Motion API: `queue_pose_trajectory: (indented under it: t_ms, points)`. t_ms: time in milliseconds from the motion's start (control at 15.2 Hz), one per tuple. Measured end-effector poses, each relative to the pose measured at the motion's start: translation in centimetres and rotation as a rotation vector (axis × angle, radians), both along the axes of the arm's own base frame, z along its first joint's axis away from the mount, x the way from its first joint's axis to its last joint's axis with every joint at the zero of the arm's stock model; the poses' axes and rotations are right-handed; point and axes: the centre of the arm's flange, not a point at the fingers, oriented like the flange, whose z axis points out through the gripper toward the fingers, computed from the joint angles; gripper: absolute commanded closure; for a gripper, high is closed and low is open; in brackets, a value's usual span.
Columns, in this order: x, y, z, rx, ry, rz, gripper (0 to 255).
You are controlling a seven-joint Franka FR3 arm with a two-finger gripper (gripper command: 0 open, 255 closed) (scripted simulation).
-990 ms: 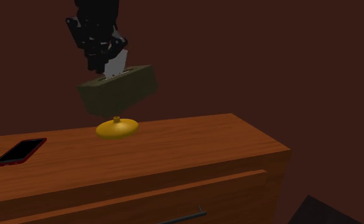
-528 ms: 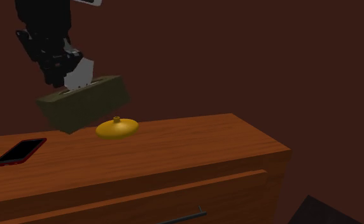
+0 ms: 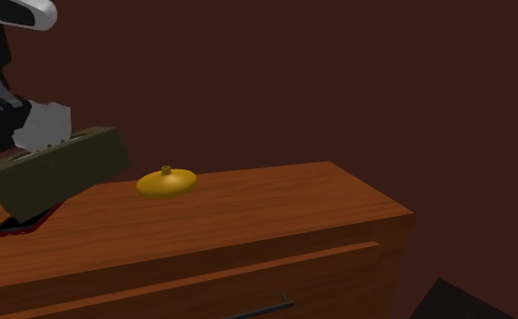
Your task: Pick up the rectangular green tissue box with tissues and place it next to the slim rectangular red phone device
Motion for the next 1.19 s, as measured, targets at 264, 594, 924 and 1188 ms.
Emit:
queue_pose_trajectory:
  t_ms: [264,594,924,1188]
  points:
    - [1.2,3.9,-2.1,-0.001,0.0,-0.001,255]
    - [1.5,4.1,-4.7,-0.001,0.0,-0.002,255]
    - [1.5,4.2,-7.4,-0.001,0.0,-0.002,255]
    - [1.4,4.1,-8.2,-0.001,0.0,-0.002,255]
